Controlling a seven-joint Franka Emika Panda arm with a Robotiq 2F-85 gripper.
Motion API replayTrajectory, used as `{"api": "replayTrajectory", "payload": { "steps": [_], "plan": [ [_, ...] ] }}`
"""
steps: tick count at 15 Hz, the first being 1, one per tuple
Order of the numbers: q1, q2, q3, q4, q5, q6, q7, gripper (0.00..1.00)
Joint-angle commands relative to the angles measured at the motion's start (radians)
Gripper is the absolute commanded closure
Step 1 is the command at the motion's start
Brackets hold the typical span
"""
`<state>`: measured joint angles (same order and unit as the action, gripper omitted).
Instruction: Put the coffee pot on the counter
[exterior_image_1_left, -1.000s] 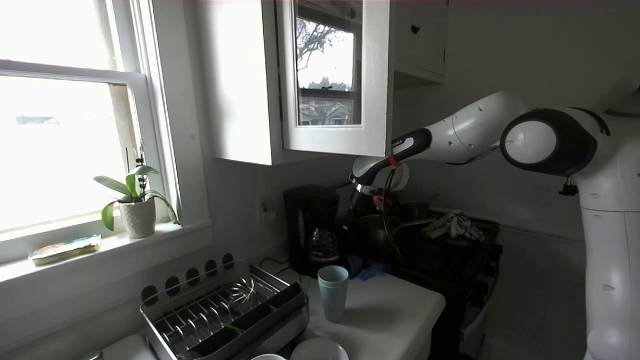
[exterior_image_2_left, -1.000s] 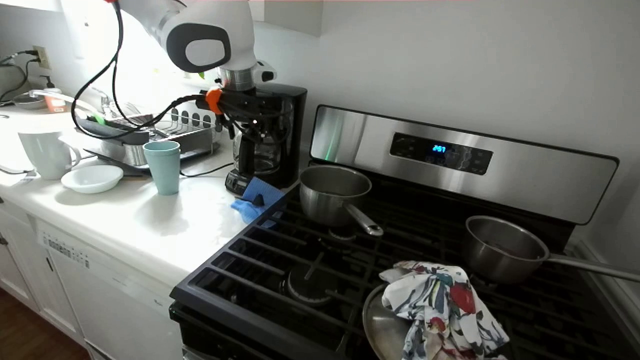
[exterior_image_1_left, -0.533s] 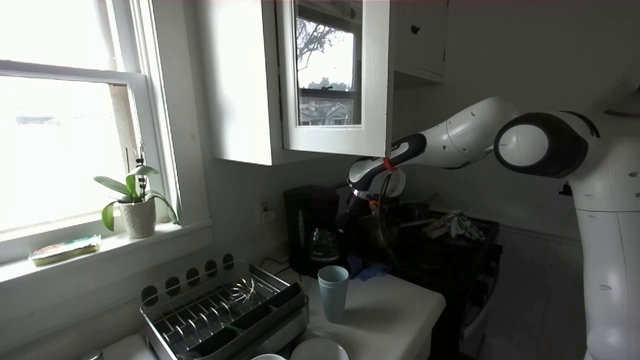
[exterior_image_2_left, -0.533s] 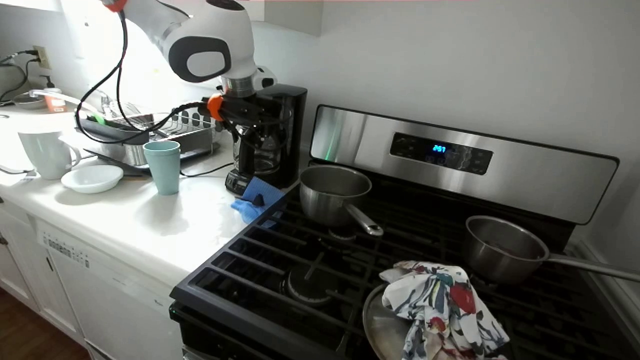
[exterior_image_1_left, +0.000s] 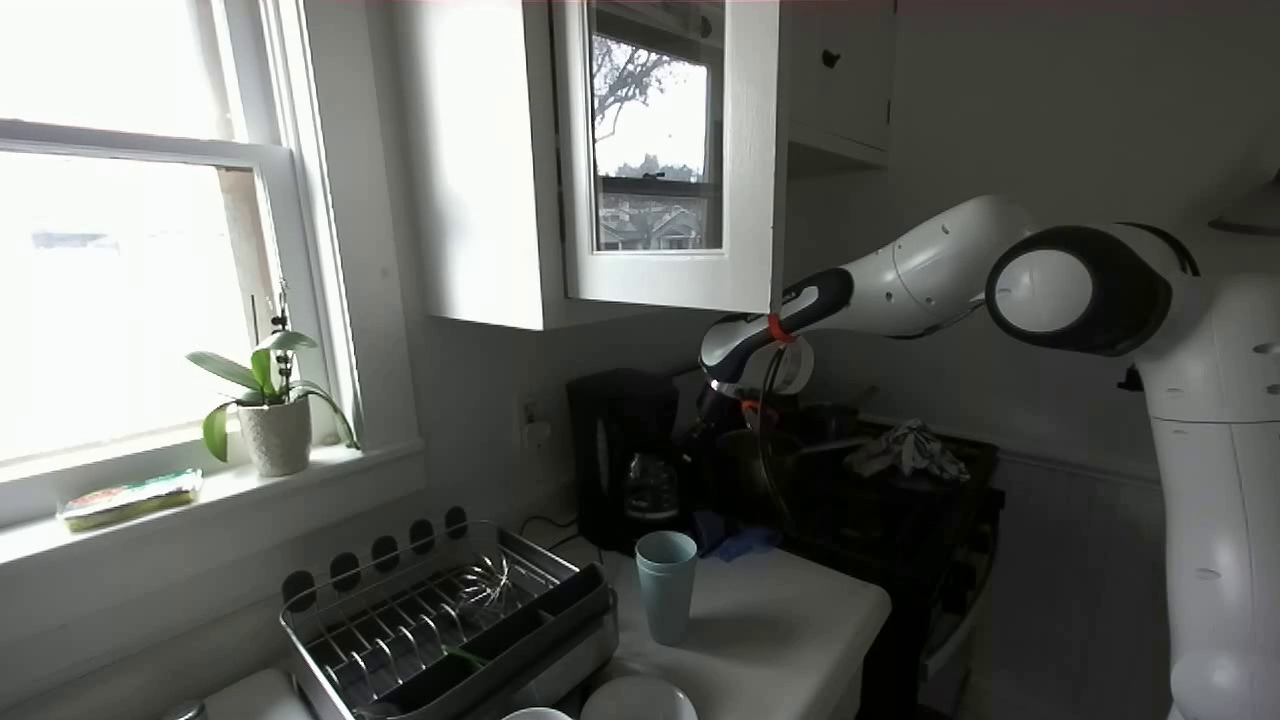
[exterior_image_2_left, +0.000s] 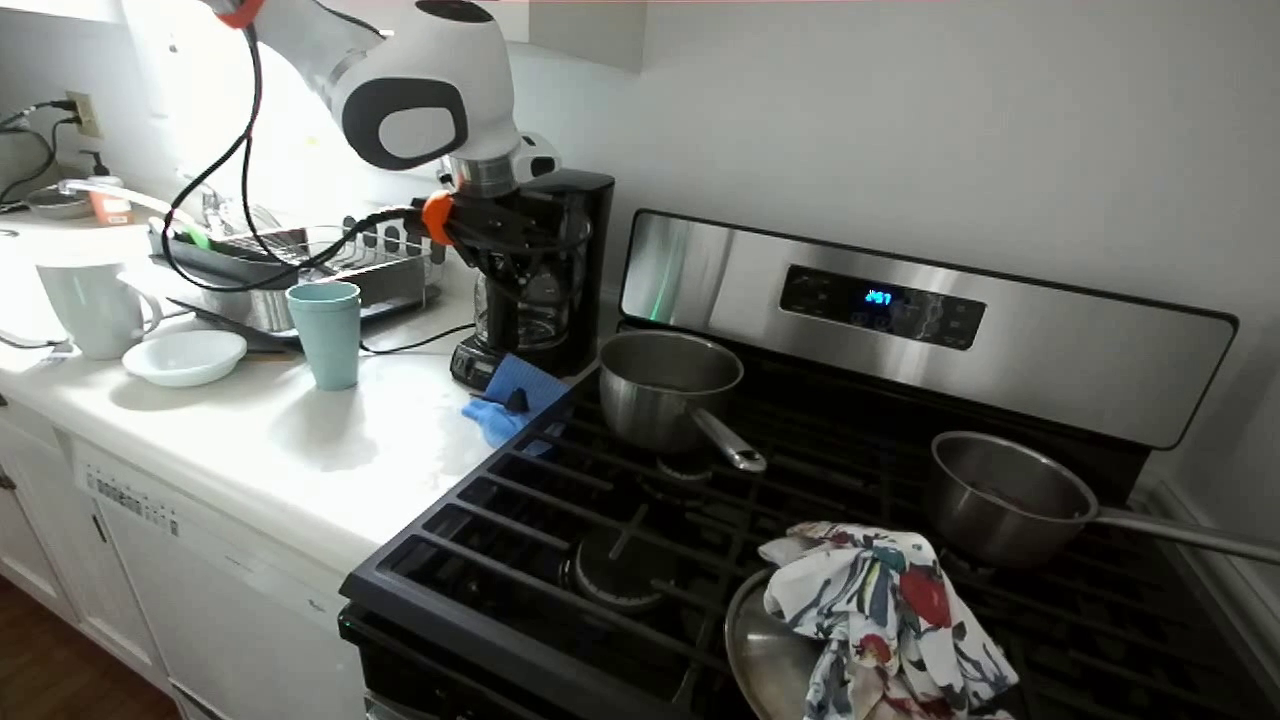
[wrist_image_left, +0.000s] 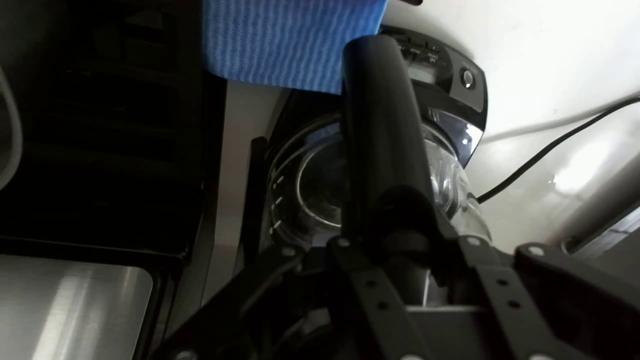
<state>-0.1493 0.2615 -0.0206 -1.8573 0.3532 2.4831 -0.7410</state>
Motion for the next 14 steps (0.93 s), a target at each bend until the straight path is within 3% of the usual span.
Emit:
{"api": "replayTrajectory", "payload": {
  "steps": [1, 14],
  "plan": [
    [-0.023, -0.004, 0.02, -0.011, 0.011, 0.019, 0.0, 0.92],
    [-0.01, -0.078, 0.02, -0.1, -0.006, -0.021, 0.054, 0.92]
  ]
}}
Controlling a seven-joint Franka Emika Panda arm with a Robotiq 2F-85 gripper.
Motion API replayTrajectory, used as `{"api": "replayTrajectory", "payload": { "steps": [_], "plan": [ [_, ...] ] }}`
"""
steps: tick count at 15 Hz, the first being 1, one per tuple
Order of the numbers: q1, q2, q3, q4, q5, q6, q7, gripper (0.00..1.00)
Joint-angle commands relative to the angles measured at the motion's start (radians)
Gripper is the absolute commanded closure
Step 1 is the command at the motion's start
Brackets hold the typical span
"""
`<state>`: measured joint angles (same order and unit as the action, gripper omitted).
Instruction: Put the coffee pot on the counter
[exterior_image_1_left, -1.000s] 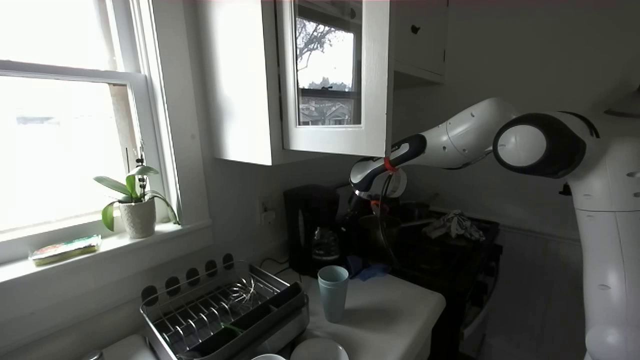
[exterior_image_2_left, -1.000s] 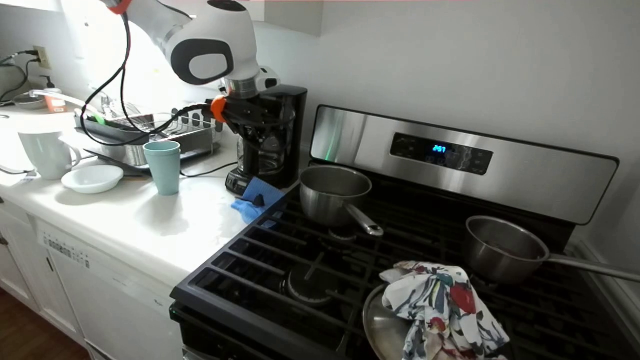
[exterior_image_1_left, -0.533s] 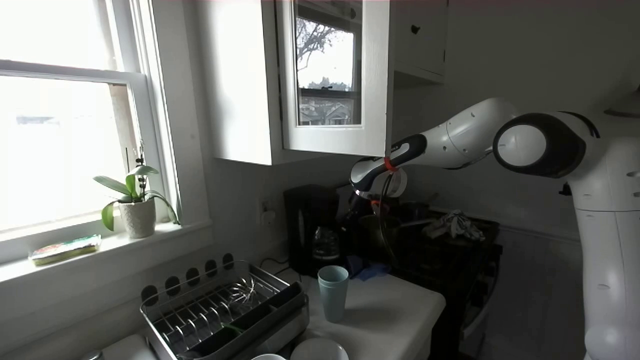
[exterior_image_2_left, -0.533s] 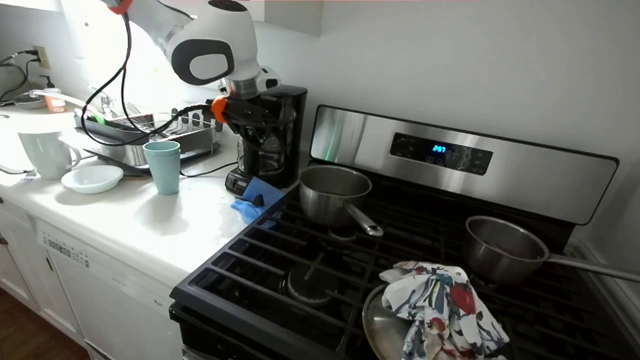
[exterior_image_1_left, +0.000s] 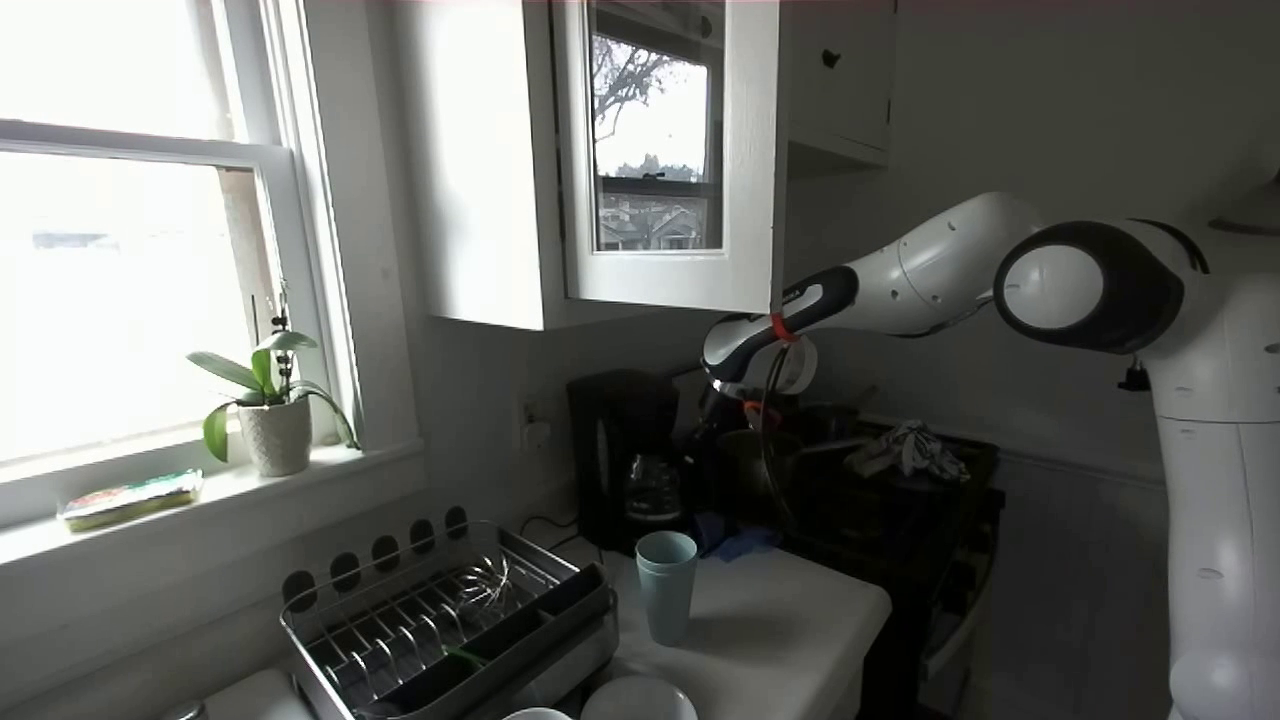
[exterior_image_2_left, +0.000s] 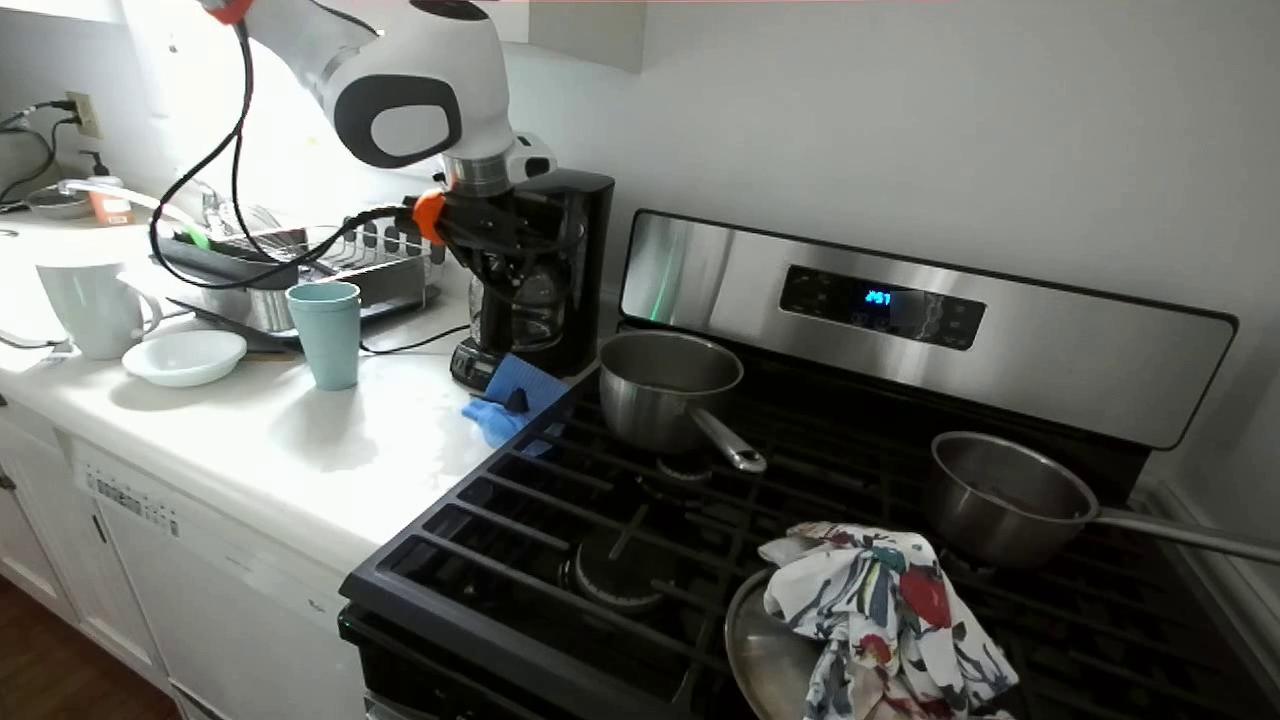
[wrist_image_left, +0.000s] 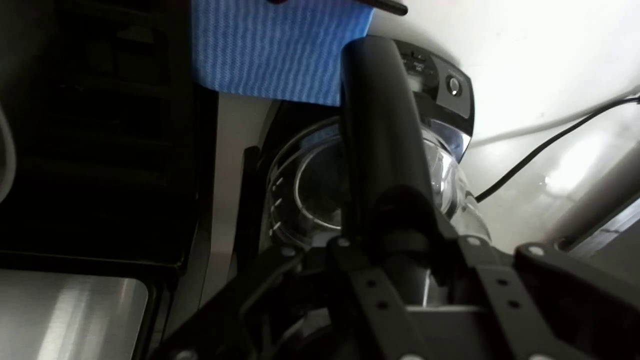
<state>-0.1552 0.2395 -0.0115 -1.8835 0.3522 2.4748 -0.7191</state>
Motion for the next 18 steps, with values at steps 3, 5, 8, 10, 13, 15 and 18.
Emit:
{"api": "replayTrajectory", "payload": {
  "steps": [3, 5, 8, 10, 13, 15, 18],
  "plan": [
    [0.005, -0.078, 0.005, -0.11, -0.014, -0.012, 0.074, 0.92],
    [0.012, -0.097, -0.001, -0.136, -0.022, 0.003, 0.126, 0.92],
    [0.018, -0.122, -0.001, -0.167, -0.018, 0.023, 0.183, 0.92],
    [0.023, -0.136, -0.001, -0.186, -0.022, 0.034, 0.213, 0.92],
    [0.032, -0.164, -0.003, -0.216, -0.059, 0.026, 0.239, 0.92],
    [0.037, -0.177, -0.004, -0.223, -0.094, 0.02, 0.225, 0.92],
    [0.044, -0.159, -0.005, -0.205, -0.119, 0.033, 0.228, 0.92]
  ]
}}
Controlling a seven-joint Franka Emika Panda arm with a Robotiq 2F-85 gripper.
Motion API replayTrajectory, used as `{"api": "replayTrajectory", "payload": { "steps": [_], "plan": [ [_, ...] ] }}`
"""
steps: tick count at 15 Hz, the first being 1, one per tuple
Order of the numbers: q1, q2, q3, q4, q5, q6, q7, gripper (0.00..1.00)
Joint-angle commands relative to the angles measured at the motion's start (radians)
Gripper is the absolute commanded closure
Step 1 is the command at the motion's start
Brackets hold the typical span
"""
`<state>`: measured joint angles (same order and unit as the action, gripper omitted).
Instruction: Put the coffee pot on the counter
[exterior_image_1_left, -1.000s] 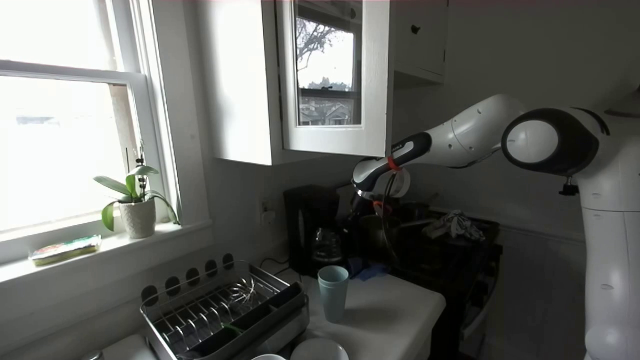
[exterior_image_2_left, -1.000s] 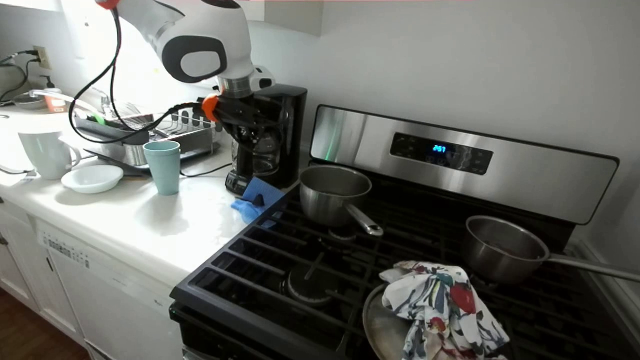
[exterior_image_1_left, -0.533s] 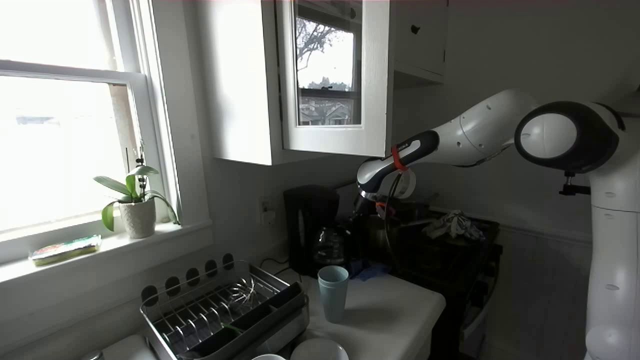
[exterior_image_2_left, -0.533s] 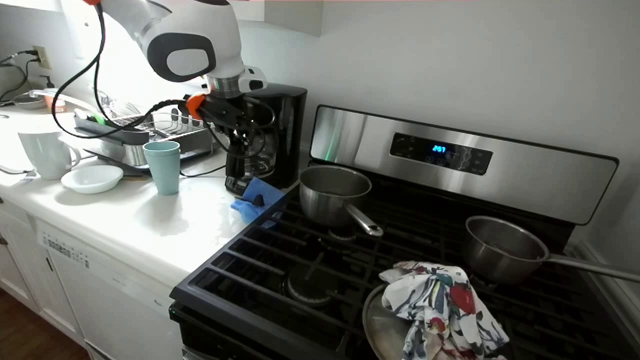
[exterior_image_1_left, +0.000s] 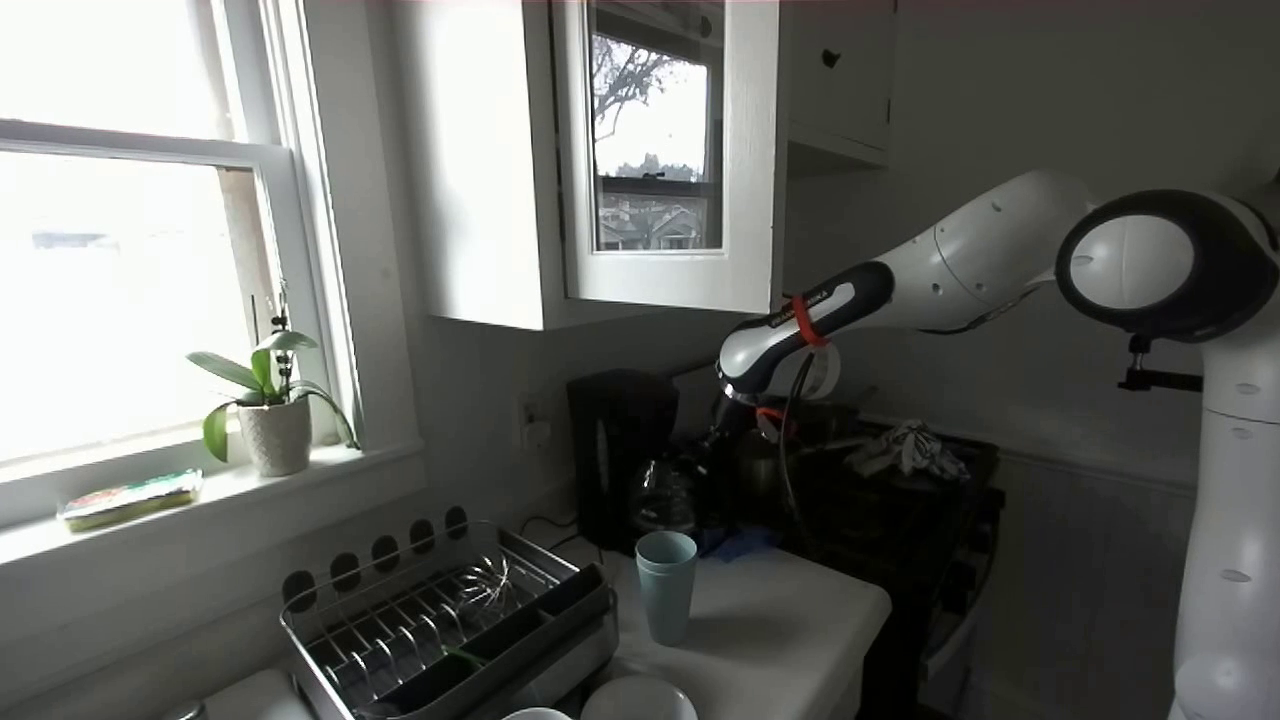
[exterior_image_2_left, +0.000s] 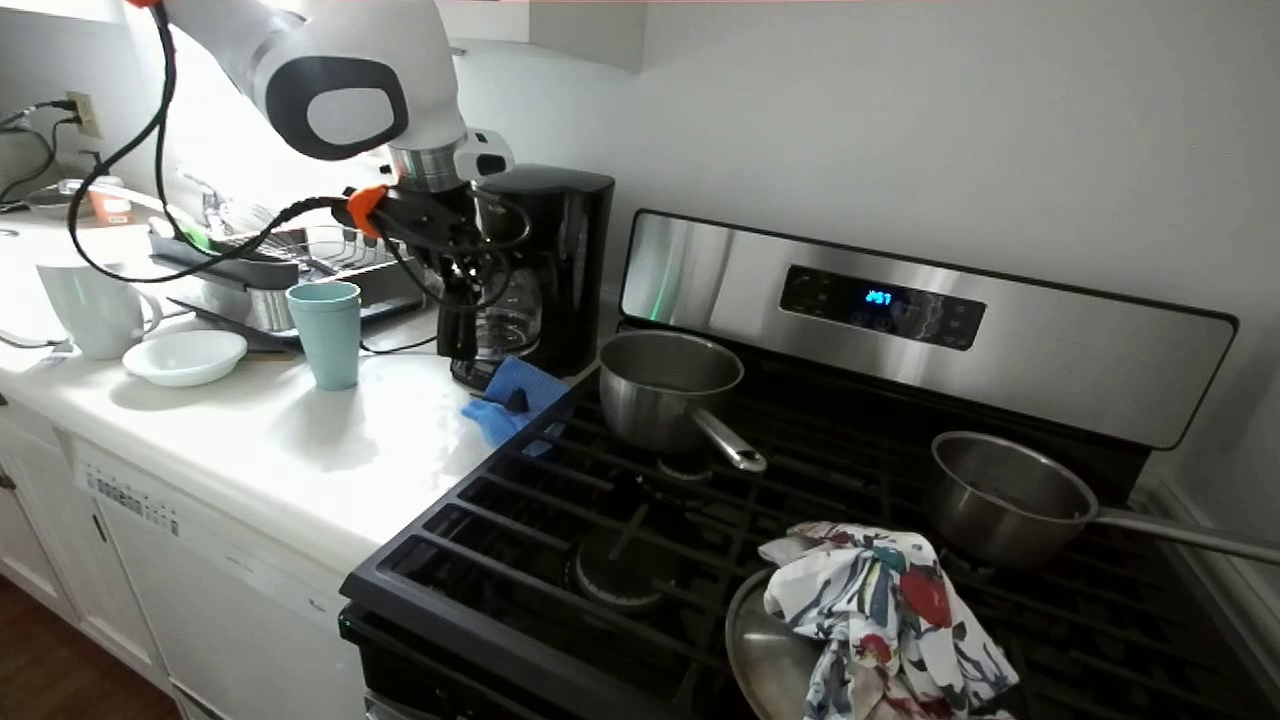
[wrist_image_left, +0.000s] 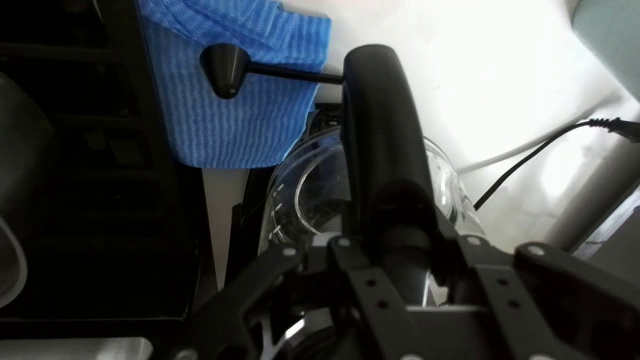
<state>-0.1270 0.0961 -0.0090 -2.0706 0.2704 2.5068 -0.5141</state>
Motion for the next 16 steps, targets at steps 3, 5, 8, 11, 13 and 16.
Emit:
{"api": "replayTrajectory", "payload": {
  "steps": [3, 5, 8, 11, 13, 16],
  "plan": [
    [0.016, -0.001, -0.005, 0.002, -0.039, -0.009, 0.0, 0.92],
    [0.013, -0.001, -0.006, 0.002, -0.022, -0.002, 0.0, 0.67],
    [0.013, 0.0, -0.006, 0.002, -0.022, -0.002, 0.0, 0.67],
    [0.013, 0.0, -0.006, 0.002, -0.022, -0.002, 0.0, 0.67],
    [0.016, -0.004, -0.006, -0.005, -0.028, -0.001, 0.017, 0.92],
    [0.028, -0.021, -0.012, -0.038, -0.064, 0.034, 0.144, 0.92]
  ]
}}
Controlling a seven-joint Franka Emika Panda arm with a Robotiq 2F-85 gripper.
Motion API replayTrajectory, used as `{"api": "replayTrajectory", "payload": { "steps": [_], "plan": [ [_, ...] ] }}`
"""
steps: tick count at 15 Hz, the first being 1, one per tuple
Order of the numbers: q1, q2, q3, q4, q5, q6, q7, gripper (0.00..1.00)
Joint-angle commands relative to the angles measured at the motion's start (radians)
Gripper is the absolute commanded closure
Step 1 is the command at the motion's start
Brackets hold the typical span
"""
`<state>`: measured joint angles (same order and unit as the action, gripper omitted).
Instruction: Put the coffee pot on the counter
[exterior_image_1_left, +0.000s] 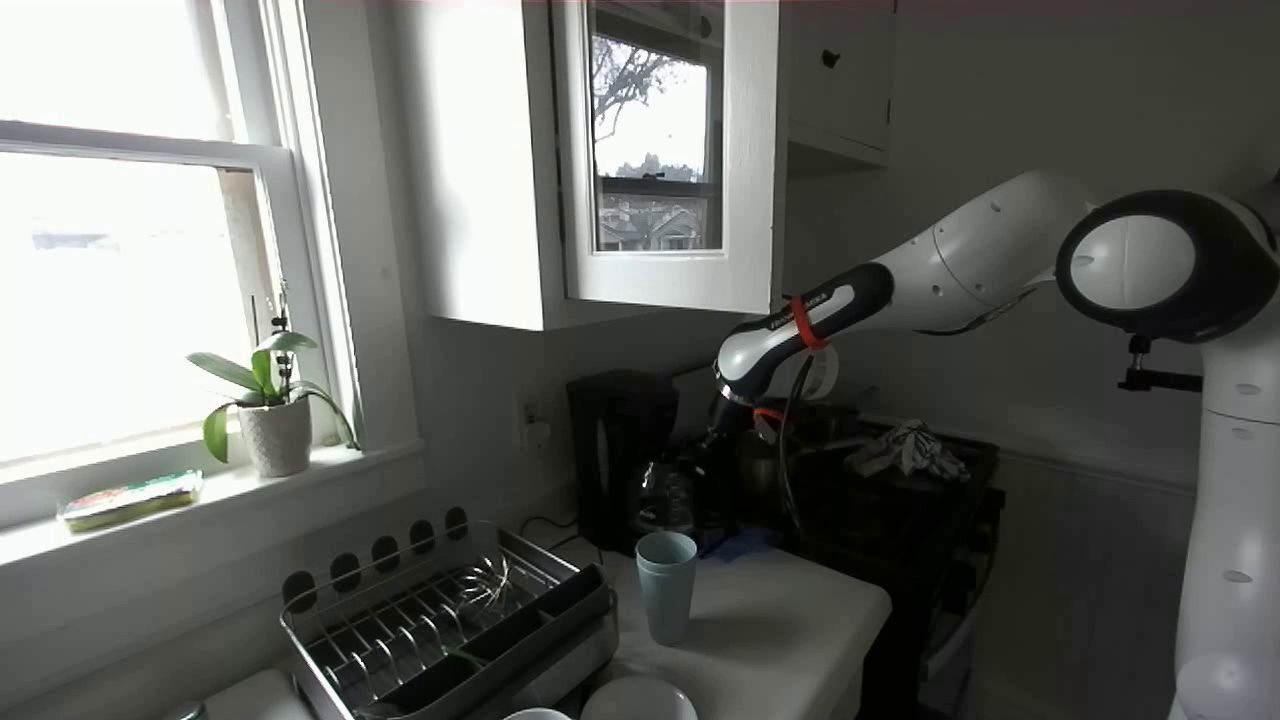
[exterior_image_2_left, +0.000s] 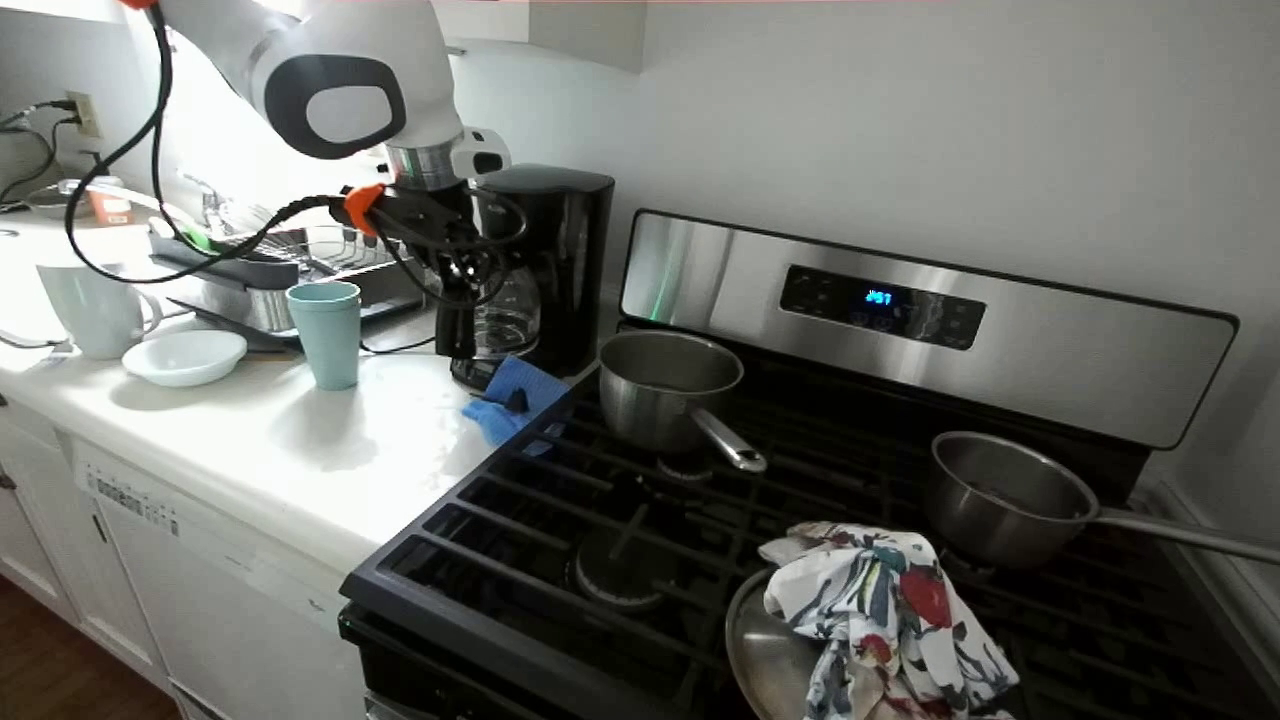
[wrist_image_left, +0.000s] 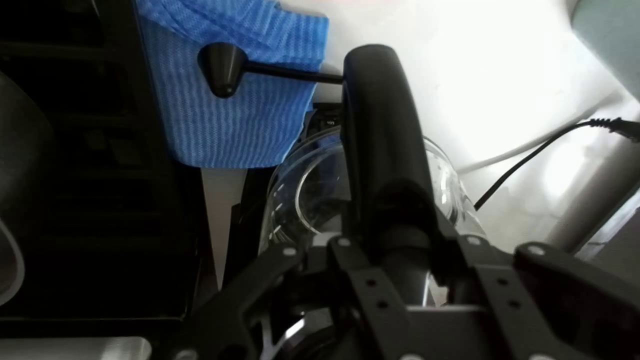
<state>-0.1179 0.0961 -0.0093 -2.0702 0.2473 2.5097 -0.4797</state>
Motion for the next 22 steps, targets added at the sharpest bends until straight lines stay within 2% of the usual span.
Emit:
{"api": "replayTrajectory", "payload": {
  "steps": [1, 5, 13, 22],
  "plan": [
    [0.023, -0.026, -0.012, -0.047, -0.051, 0.038, 0.14, 0.92],
    [0.033, -0.039, -0.009, -0.076, -0.074, 0.036, 0.202, 0.92],
    [0.03, -0.072, -0.019, -0.132, -0.124, 0.02, 0.156, 0.92],
    [0.039, -0.055, -0.01, -0.163, -0.084, 0.015, 0.139, 0.92]
  ]
}}
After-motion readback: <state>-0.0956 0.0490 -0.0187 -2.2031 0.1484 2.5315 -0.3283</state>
